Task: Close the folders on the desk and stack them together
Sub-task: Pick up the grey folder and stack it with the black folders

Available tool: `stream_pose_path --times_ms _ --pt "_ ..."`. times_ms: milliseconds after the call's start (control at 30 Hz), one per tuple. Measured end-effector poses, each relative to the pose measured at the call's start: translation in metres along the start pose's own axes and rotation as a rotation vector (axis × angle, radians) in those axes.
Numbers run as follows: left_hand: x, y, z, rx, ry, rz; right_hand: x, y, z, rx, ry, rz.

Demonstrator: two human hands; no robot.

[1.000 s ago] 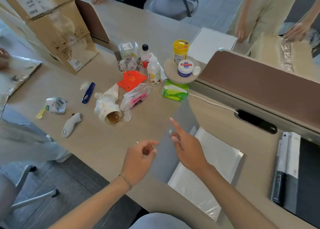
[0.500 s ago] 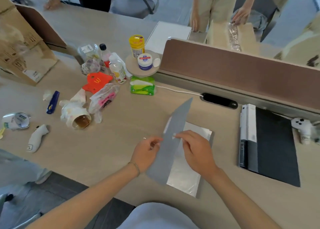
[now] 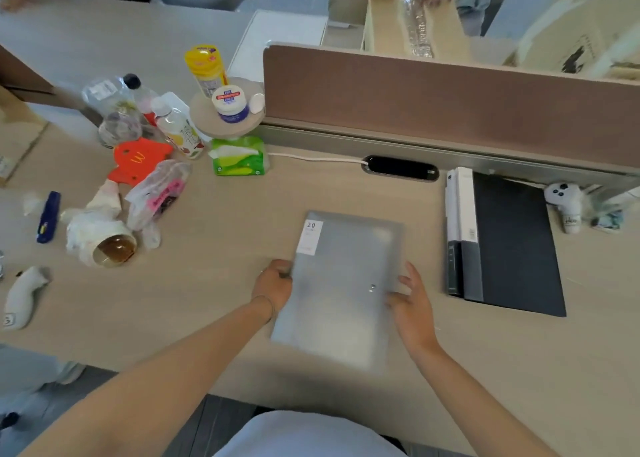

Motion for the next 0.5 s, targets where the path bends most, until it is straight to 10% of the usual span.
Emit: stream_pose_path --times_ms 500 --pt "-0.021 -0.031 0.008 -0.175 0.055 0.036 0.026 -0.032 -0.007 -0.018 0.096 -0.185"
Point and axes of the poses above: each hand's wrist, its own x-axis towards the middle knuckle, its own z-axis out of the back of the hand, y = z × x, the point moved 4 cm from there along x, towards the middle knuckle, and after that the axes turned 13 degrees about -y, right-handed, at the moved point
